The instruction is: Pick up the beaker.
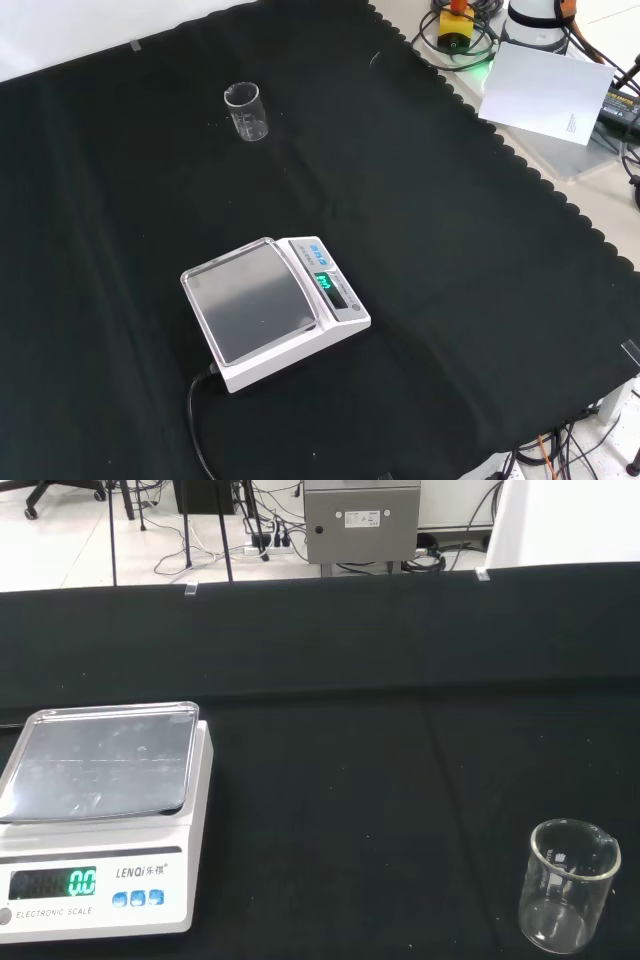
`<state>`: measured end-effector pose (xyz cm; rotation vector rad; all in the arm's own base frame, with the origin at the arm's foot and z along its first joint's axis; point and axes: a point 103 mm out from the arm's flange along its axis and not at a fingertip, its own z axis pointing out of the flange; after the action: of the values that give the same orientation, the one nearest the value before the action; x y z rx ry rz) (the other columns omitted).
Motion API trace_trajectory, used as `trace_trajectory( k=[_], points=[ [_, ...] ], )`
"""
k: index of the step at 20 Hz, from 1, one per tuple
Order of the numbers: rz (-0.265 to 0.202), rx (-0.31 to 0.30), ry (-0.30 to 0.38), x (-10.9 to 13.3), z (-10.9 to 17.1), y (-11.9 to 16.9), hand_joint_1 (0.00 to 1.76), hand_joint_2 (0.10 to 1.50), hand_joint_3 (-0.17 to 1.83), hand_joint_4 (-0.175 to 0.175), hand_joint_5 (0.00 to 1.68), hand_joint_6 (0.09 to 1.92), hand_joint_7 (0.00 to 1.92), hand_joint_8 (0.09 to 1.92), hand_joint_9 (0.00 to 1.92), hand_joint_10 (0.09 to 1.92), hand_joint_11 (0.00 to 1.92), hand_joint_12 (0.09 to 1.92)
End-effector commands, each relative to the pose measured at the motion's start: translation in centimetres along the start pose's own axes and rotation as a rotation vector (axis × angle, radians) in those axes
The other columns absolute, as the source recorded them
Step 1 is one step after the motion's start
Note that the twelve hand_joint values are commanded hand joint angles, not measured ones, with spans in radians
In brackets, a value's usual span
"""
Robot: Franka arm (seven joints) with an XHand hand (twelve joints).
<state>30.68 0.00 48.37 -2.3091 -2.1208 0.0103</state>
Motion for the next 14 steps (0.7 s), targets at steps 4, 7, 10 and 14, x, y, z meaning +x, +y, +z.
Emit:
trace_trajectory(
  k=[4, 7, 10, 14],
  points=[
    [0.041, -0.012, 0.003, -2.2, 2.1, 1.7, 0.63, 0.65, 0.34, 0.007, 0.15, 0.09, 0.13, 0.7, 0.24, 0.83, 0.0, 1.32],
    [0.11, 0.007, 0.034, -6.7, 5.2, 3.8, 0.65, 0.66, 0.31, 0.016, 0.13, 0.09, 0.09, 0.69, 0.22, 0.82, 0.0, 1.29],
    [0.15, 0.03, 0.074, -10.6, 7.6, 5.4, 0.67, 0.67, 0.29, 0.022, 0.11, 0.09, 0.04, 0.68, 0.18, 0.83, 0.0, 1.24],
    [0.178, 0.056, 0.068, -13.7, 10.1, 7.3, 0.68, 0.67, 0.28, 0.026, 0.09, 0.09, 0.0, 0.65, 0.14, 0.83, 0.0, 1.2]
  ],
)
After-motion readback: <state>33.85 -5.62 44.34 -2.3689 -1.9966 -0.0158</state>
